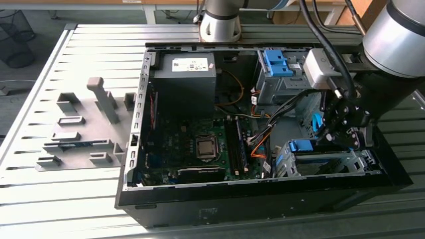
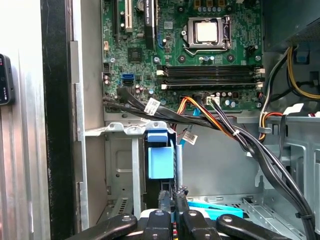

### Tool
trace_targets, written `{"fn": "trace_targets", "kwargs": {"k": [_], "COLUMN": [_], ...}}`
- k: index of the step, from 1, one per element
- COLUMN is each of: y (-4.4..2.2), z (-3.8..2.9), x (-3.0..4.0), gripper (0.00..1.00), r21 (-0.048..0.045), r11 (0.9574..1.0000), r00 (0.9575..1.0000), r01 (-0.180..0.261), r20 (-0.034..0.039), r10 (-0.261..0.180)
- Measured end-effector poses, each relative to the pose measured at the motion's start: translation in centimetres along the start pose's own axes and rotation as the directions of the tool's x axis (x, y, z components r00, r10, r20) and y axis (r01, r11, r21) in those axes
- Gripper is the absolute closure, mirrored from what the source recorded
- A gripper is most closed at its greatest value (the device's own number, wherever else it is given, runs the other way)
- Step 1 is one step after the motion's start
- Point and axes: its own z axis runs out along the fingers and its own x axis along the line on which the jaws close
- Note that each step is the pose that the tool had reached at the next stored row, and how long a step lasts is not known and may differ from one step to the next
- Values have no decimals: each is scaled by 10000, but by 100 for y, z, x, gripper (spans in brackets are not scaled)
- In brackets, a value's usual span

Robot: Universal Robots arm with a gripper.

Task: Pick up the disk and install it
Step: 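Insert the second disk wire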

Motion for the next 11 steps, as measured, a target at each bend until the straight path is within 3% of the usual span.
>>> {"fn": "trace_targets", "kwargs": {"k": [11], "y": [-10], "z": [14], "x": [15], "gripper": [84], "r21": [-1], "r11": [10000], "r00": [10000], "r01": [-1], "r20": [29], "r10": [1]}}
